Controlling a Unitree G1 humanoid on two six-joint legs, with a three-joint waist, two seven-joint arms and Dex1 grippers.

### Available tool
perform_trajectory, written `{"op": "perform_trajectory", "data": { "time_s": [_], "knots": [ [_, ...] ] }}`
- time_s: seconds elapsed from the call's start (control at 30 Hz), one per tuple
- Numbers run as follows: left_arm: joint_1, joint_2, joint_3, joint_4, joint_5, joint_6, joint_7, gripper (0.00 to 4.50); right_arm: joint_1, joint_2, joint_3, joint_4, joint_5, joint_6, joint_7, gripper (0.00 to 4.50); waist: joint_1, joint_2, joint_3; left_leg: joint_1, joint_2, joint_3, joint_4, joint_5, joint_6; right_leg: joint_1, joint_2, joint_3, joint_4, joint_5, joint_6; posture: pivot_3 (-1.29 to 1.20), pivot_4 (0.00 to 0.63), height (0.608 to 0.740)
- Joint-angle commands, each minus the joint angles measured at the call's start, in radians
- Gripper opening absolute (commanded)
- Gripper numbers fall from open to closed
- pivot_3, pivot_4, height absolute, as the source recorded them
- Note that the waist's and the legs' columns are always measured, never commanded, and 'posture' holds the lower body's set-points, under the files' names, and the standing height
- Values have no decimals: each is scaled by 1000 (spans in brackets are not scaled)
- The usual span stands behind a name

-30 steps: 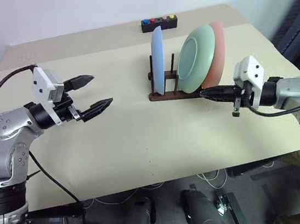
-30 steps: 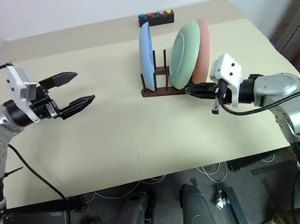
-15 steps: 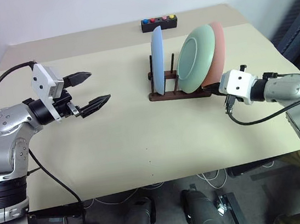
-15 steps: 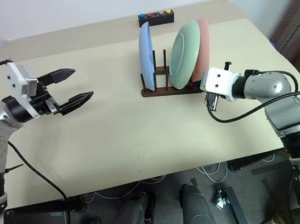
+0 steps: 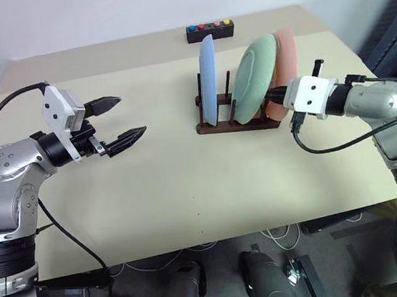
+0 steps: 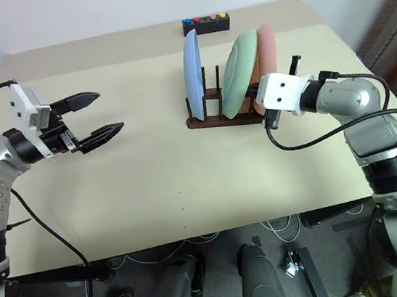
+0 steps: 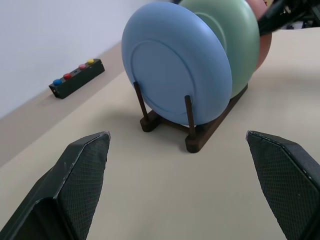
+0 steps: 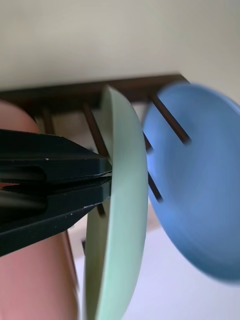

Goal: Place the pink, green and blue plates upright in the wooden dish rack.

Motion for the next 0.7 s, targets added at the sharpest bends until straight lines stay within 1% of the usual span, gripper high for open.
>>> {"op": "perform_trajectory", "data": {
  "time_s": [0.03, 0.23, 0.3, 0.4, 0.47, 0.53, 0.57, 0.63, 0.7],
  "knots": [
    [3, 10, 29, -36, -10, -4, 4, 4500, -70, 23, -42, 16, -24, -57, -76, 34, 1, 0, 0, 0, 0, 0, 0, 0, -1, 0, 0, 0, 0, 0, 0, 0, 150, 740],
    [2, 11, 27, -37, -10, -1, 4, 4500, -114, 48, -37, 51, -55, -103, -134, 34, 3, 0, 0, 0, 0, 0, 0, 1, -1, 0, 0, 0, 1, 0, 0, 0, 150, 740],
    [3, 13, 29, -38, -12, 3, 5, 4500, -157, 63, -72, 88, -66, -120, -208, 34, 2, 0, 0, 0, 0, 0, 0, 1, -1, 0, 0, 0, 1, 0, 0, 0, 150, 740],
    [6, 14, 26, -33, 5, -9, 12, 4500, -251, 132, -170, 126, 65, -54, -279, 34, -3, 0, 0, 0, 0, 0, 0, 1, -2, -1, 0, 1, 2, 0, 0, 0, 150, 740],
    [1, 12, 16, -25, 27, -23, 20, 4500, -308, 189, -242, 126, 226, 58, -265, 34, -3, 0, 0, 0, 0, 0, -1, 3, -6, -2, 0, 1, 3, 0, 0, 0, 150, 740],
    [-10, 9, 10, -11, 23, 1, 25, 4500, -336, 238, -318, 99, 415, 187, -225, 558, 0, 0, 0, 0, 0, 0, -1, 4, -6, -2, 0, 1, 3, 0, 0, 0, 150, 740],
    [-14, 9, 9, -7, 18, 13, 26, 4500, -339, 249, -339, 86, 472, 233, -207, 817, 1, -1, 0, 0, 0, 0, -1, 4, -6, -2, 1, 1, 3, 0, 0, 0, 150, 740],
    [-33, 7, 27, 20, -42, 89, 18, 4500, -259, 229, -323, -44, 712, 510, -66, 1814, 7, -1, -1, 0, 0, -1, -1, 1, -2, -1, 0, 1, 2, 0, 0, 0, 150, 740],
    [-44, 13, 42, 33, -82, 156, 18, 4500, -180, 196, -301, -157, 861, 694, 26, 2892, 6, -1, -1, 0, 0, -3, 0, 0, 0, 1, 1, -1, 2, 0, 0, 0, 150, 740]
  ]
}}
